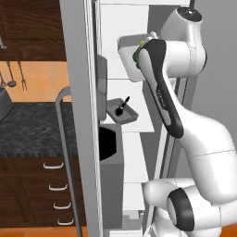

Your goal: Take the meat container that has the fish and place it on the second highest rack of the freezer. Then take the vegetable container that has the broccoli and lemon and place it on the highest rack of the freezer.

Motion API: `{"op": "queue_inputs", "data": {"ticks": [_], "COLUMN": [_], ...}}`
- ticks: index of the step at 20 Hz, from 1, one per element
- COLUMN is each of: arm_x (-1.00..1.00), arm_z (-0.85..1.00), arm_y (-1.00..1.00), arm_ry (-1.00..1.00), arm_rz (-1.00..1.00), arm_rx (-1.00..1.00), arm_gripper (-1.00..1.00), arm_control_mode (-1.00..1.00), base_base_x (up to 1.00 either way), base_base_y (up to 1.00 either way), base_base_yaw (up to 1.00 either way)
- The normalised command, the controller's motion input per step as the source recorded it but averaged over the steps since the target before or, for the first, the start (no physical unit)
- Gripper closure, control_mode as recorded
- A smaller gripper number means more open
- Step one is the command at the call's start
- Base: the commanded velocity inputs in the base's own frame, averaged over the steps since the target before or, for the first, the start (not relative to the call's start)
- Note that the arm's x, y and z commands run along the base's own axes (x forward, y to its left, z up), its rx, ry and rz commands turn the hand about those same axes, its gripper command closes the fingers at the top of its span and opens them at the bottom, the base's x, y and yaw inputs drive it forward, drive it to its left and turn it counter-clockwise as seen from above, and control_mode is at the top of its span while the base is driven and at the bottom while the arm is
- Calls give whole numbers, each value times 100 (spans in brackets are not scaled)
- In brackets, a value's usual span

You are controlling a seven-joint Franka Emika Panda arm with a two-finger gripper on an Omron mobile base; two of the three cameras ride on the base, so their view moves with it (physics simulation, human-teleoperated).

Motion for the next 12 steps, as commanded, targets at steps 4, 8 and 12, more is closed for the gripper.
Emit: {"op": "queue_inputs", "data": {"ticks": [4, 8, 12], "arm_x": [93, 99, 100], "arm_z": [-35, -8, 0], "arm_y": [1, 3, 0], "arm_ry": [0, 0, 2], "arm_rz": [-4, -8, -8], "arm_rx": [0, 0, 0], "arm_gripper": [100, 100, 100], "arm_control_mode": [-100, -100, -100], "base_base_x": [0, 0, 0], "base_base_y": [0, 0, 0], "base_base_yaw": [0, 0, 0]}}
